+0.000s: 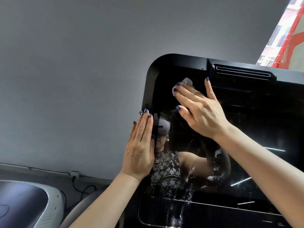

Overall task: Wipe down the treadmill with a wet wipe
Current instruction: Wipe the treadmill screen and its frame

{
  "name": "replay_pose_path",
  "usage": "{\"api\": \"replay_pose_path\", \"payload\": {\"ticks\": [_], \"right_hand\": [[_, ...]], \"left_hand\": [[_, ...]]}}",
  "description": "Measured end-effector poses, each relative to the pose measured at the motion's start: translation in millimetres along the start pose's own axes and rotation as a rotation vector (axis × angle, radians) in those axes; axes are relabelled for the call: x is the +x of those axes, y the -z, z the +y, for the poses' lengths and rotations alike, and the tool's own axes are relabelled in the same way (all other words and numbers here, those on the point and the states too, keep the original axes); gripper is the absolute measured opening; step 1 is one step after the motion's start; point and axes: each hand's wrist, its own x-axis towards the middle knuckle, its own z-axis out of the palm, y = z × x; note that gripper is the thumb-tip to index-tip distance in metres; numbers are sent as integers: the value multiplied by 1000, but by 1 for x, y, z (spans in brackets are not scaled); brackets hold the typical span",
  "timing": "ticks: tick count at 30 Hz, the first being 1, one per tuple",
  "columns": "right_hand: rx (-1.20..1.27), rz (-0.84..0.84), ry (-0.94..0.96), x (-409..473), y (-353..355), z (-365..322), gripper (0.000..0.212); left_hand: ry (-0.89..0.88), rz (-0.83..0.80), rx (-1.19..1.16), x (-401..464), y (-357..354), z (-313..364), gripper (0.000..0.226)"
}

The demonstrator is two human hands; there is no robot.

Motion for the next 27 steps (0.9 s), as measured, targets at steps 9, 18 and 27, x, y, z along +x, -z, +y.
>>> {"api": "replay_pose_path", "payload": {"ticks": [9, 18, 27], "right_hand": [[-36, -102, 86, -4, 11, 14, 58], [11, -146, 91, -26, 11, 5, 61], [-21, -67, -34, -27, 16, 26, 60]], "left_hand": [[-5, 15, 41, -2, -2, 1, 61], [-11, 31, 71, -3, -3, 1, 62], [-13, 38, 89, -4, -4, 3, 55]]}}
